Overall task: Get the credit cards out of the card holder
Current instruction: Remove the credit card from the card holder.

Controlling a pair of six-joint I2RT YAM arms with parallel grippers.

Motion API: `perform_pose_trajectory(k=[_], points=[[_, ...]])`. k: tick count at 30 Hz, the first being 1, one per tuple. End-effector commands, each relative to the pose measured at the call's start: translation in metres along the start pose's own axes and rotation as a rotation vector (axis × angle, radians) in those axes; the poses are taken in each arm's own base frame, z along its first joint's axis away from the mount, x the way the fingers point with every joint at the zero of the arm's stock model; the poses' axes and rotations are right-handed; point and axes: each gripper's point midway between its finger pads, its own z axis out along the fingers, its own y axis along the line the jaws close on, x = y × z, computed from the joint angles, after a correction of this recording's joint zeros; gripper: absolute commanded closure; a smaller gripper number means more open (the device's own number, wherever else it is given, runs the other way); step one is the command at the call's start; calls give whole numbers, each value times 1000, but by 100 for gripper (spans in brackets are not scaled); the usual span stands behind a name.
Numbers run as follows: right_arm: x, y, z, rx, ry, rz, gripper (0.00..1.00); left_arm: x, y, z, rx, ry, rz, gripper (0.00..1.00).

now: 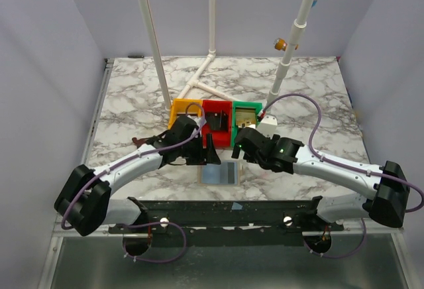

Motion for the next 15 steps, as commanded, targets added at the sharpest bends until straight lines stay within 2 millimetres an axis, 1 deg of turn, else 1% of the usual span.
perform_pose_trajectory(k=[1,5,6,10,12,14,15], points=[[3,-2,3,5,4,-5,0,8,-13,15,46,41,11,37],[4,-5,3,11,6,-5,0,15,-18,29,53,82,16,53],[4,-6,3,12,5,-4,0,16,-20,31,59,90,18,58],[2,-9,0,18,-2,4,0,22,-28,43,69,125,24,85],[1,-10,-1,17,-7,8,0,24,-31,50,67,137,29,94],[0,-12,-3,21,-9,11,0,27,-32,58,61,155,30,100],[-1,-12,-3,21,-12,15,0,28,-34,61,62,162,32,100]])
